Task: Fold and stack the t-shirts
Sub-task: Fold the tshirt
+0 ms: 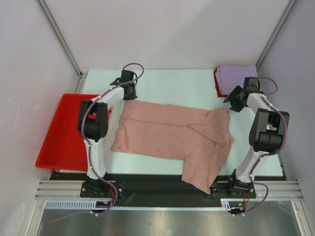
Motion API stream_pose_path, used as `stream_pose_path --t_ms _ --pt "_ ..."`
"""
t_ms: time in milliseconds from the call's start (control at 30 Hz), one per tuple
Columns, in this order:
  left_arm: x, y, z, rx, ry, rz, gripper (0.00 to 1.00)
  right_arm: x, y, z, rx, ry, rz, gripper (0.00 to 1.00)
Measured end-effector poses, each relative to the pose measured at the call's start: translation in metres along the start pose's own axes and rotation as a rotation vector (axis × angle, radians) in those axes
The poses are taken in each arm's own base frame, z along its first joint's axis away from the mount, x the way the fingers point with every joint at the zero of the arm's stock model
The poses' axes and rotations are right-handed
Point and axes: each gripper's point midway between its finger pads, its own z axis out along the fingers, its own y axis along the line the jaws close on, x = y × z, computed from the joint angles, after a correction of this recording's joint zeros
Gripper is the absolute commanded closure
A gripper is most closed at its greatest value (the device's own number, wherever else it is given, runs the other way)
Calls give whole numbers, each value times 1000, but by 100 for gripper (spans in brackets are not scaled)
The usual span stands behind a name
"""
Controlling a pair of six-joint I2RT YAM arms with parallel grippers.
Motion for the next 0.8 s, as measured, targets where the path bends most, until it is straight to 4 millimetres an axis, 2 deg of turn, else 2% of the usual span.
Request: stream_pose_path --t_ms 133,333,467,533,600,667,800 --pt "3 1 1 -3 11 2 87 4 -1 1 16 6 90 40" --pt "4 1 1 -5 15 0 90 16 -8 4 56 33 214 46" --pt "10 3 6 -16 32 2 94 21 -10 7 65 40 267 72" --pt "15 4 12 -29 51 1 94 23 -12 7 72 43 284 79" --pt "21 6 20 -42 73 2 96 25 -15 9 81 41 298 93" --pt "23 7 23 -51 85 -4 97 27 -19 10 87 27 313 100" --pt "24 9 21 -70 93 -15 97 44 -37 3 104 1 341 100"
